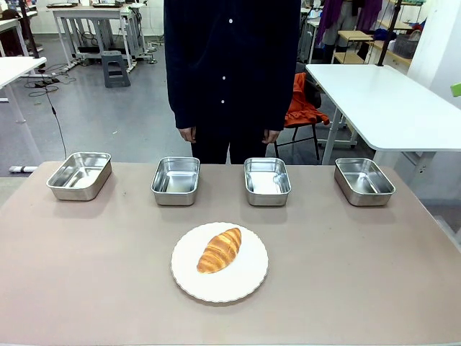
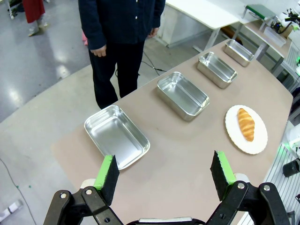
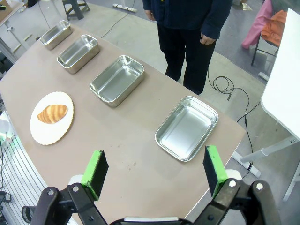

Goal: Place the bread in the container.
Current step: Place the Butter Roll into the Airtight Container indicated by the human.

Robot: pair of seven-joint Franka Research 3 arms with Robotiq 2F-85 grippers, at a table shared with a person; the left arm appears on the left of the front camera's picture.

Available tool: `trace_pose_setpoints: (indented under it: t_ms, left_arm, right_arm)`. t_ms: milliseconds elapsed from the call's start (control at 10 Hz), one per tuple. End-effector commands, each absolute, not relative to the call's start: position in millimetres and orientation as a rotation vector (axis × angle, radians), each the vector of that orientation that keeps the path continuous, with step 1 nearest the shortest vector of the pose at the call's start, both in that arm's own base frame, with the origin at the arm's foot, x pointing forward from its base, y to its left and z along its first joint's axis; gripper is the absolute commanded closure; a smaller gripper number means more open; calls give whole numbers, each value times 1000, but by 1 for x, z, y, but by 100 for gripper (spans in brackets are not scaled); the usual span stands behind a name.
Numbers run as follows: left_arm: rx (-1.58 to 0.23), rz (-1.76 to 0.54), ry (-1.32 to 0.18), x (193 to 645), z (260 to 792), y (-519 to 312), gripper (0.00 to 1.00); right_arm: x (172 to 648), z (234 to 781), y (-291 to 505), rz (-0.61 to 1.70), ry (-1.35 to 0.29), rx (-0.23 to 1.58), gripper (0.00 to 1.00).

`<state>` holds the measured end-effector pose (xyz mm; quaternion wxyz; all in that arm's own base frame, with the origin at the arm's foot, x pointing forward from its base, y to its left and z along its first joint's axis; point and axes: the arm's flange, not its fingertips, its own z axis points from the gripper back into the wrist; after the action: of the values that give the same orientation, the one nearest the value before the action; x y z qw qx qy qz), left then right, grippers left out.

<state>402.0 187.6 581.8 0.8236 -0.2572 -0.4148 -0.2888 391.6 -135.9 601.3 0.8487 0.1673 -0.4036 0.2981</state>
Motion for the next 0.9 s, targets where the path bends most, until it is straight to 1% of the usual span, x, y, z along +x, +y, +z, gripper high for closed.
trace_pose_setpoints:
  t_ms: [0, 800]
  left_arm:
    - [-553, -624, -890, 400, 584, 188, 0]
    - [-553, -624, -890, 400, 584, 188, 0]
  right_arm:
    - [392, 601, -136, 634, -867, 371, 0]
    - [392, 601, -136, 634, -867, 371, 0]
